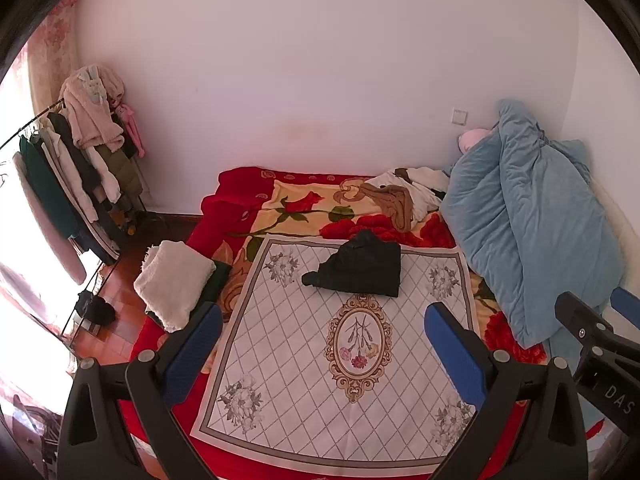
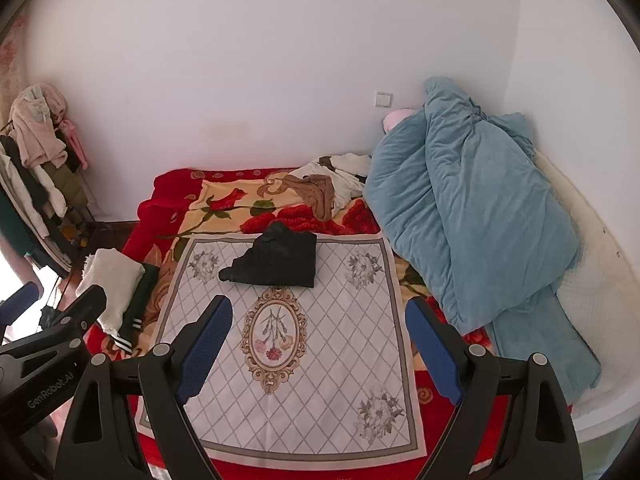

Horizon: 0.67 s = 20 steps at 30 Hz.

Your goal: Fold large clothes

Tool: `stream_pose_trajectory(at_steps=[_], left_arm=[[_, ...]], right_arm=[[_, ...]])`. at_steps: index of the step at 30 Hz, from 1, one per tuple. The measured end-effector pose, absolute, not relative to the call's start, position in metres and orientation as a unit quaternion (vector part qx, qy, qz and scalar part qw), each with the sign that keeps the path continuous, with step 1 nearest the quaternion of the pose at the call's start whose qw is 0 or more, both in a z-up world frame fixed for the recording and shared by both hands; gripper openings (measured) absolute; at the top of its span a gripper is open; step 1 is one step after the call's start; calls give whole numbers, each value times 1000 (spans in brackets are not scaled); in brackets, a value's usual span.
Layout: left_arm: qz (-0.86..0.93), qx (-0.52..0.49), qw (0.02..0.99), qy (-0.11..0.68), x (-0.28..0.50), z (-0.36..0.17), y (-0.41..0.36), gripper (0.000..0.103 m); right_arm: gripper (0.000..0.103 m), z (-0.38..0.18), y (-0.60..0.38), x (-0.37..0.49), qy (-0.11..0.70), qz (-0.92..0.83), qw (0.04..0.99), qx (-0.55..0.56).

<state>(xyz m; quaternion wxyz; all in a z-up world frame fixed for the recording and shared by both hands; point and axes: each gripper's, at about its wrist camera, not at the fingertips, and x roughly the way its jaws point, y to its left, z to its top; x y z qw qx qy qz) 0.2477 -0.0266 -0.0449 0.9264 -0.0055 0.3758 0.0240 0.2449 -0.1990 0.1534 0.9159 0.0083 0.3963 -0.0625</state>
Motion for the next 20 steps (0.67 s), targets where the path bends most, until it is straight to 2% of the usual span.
stream_pose_trajectory(at_steps=[20], left_arm=[[30,-3,929,368,245,-42,-26,103]], right_arm=[[90,154,-195,243,395,-62,916,12]])
